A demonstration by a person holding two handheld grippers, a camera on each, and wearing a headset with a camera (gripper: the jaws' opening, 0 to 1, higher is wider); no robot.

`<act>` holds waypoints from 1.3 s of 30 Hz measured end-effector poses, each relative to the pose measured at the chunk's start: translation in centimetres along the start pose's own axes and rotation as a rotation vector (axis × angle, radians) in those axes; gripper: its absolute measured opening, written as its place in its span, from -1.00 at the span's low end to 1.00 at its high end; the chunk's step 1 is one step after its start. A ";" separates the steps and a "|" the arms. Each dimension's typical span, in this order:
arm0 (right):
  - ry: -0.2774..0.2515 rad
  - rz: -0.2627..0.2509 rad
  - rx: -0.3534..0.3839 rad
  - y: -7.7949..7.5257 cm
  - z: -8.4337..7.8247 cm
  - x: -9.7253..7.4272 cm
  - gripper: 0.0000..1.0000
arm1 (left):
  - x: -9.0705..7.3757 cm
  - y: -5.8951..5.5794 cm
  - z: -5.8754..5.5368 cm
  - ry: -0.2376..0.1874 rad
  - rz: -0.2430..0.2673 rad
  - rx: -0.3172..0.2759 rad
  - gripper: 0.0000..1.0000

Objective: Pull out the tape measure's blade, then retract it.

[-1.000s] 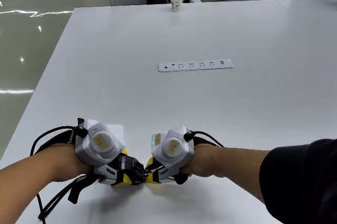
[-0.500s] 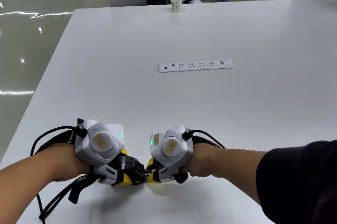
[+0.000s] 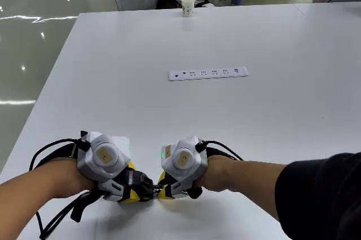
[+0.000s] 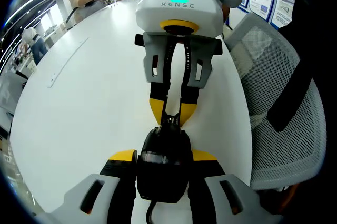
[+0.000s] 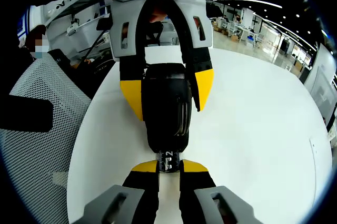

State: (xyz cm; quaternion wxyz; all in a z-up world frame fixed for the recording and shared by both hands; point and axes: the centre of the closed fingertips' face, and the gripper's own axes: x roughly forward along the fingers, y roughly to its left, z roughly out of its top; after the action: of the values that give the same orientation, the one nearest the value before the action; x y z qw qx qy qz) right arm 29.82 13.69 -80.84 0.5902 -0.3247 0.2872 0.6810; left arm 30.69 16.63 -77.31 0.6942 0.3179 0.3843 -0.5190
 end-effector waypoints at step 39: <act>0.027 0.001 0.022 -0.1 -1.0 -0.9 -0.78 | 0.0 0.1 0.0 -0.005 0.009 -0.011 -0.36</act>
State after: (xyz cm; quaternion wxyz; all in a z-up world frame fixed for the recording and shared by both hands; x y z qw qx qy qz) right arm 30.07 12.32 -80.79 0.5894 -0.3273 0.3027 0.6737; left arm 30.81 16.66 -77.29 0.6991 0.3147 0.3841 -0.5145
